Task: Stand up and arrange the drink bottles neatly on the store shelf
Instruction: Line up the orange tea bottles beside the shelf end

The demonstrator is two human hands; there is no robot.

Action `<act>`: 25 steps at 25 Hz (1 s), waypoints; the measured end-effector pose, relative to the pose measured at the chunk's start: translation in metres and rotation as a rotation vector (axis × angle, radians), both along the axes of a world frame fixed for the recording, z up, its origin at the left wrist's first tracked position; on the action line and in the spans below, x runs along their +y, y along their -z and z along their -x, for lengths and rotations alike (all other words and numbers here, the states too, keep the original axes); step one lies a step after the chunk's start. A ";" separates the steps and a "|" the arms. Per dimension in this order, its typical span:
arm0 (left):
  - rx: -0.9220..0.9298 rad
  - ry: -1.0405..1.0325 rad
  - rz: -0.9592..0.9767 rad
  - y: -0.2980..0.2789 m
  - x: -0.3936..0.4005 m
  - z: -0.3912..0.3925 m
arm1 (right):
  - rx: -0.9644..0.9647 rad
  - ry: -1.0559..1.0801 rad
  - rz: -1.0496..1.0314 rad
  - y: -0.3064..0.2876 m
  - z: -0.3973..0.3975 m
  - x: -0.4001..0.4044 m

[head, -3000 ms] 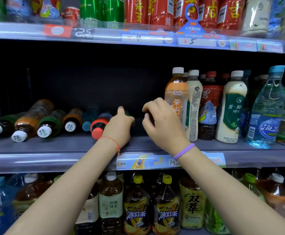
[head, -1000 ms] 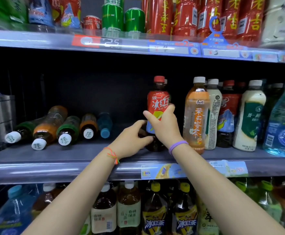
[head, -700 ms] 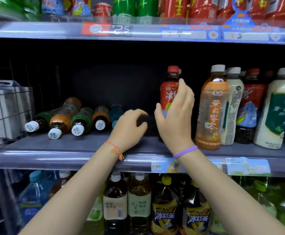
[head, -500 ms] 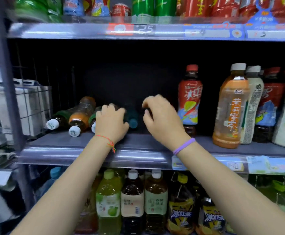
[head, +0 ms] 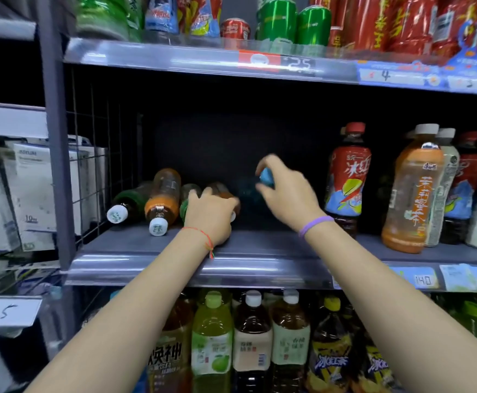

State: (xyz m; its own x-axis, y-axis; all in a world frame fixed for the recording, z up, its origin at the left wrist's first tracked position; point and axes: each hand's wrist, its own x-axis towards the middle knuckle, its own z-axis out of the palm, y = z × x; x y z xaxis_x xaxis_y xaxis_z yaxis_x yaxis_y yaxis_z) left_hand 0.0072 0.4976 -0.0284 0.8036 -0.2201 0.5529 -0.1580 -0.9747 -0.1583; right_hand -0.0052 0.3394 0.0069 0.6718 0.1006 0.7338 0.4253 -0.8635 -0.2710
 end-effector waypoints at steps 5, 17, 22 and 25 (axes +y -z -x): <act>-0.057 0.166 0.109 0.001 -0.001 -0.001 | -0.487 0.156 -0.172 -0.054 0.015 -0.004; -0.528 0.503 0.776 -0.082 -0.013 0.015 | -0.179 -0.076 -0.606 -0.048 0.000 -0.036; -0.075 0.639 1.233 -0.096 -0.056 0.018 | -0.173 -0.057 -0.398 -0.023 0.004 -0.040; -0.026 0.702 1.256 -0.075 -0.072 0.014 | -0.202 -0.048 -0.368 -0.006 0.005 -0.043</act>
State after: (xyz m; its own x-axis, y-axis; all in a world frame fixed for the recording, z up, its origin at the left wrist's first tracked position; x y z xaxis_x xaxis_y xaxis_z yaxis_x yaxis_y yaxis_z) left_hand -0.0070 0.4252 0.0465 0.7224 0.0767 0.6873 -0.6656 -0.1922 0.7211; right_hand -0.0098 0.2967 0.0133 0.5114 -0.1650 0.8434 0.5391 -0.7027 -0.4644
